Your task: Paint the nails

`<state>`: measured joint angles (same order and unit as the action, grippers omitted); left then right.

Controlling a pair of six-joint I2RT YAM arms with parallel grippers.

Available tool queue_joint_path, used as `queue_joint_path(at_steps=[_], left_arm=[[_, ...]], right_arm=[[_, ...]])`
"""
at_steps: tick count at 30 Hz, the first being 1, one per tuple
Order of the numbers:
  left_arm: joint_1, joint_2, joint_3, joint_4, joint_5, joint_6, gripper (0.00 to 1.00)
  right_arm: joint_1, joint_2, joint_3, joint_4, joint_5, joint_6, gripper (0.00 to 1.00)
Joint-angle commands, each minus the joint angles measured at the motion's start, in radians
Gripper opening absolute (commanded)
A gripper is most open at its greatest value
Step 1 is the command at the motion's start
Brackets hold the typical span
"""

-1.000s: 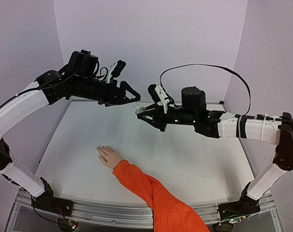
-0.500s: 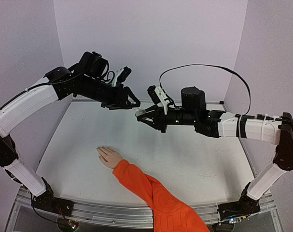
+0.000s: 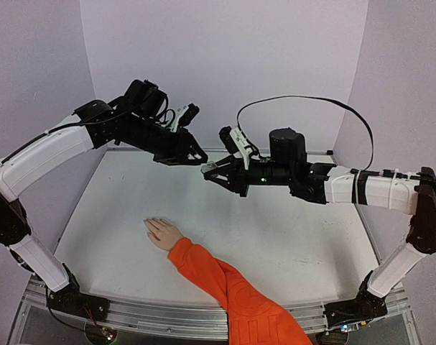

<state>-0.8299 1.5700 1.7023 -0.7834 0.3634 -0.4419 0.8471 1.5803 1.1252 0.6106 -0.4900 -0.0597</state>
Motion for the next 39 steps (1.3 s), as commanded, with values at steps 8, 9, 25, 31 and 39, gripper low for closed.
queue_joint_path(at_steps=[8,9,25,31,39], left_arm=[[0.006,-0.015,0.074,-0.008,-0.054,0.019,0.05],[0.006,-0.018,0.074,-0.010,-0.057,0.017,0.03],[0.018,-0.071,0.048,-0.011,-0.105,0.009,0.00],[0.025,-0.087,0.045,-0.014,-0.109,0.014,0.00],[0.037,-0.108,0.023,-0.014,-0.100,0.010,0.00]], right_arm=[[0.001,-0.019,0.025,0.049,-0.025,-0.030,0.00],[0.001,-0.018,0.022,0.050,-0.019,-0.032,0.00],[0.001,-0.032,-0.010,0.086,-0.006,-0.038,0.00],[0.001,-0.035,-0.013,0.090,-0.002,-0.038,0.00],[0.001,-0.056,-0.042,0.126,0.017,-0.026,0.00]])
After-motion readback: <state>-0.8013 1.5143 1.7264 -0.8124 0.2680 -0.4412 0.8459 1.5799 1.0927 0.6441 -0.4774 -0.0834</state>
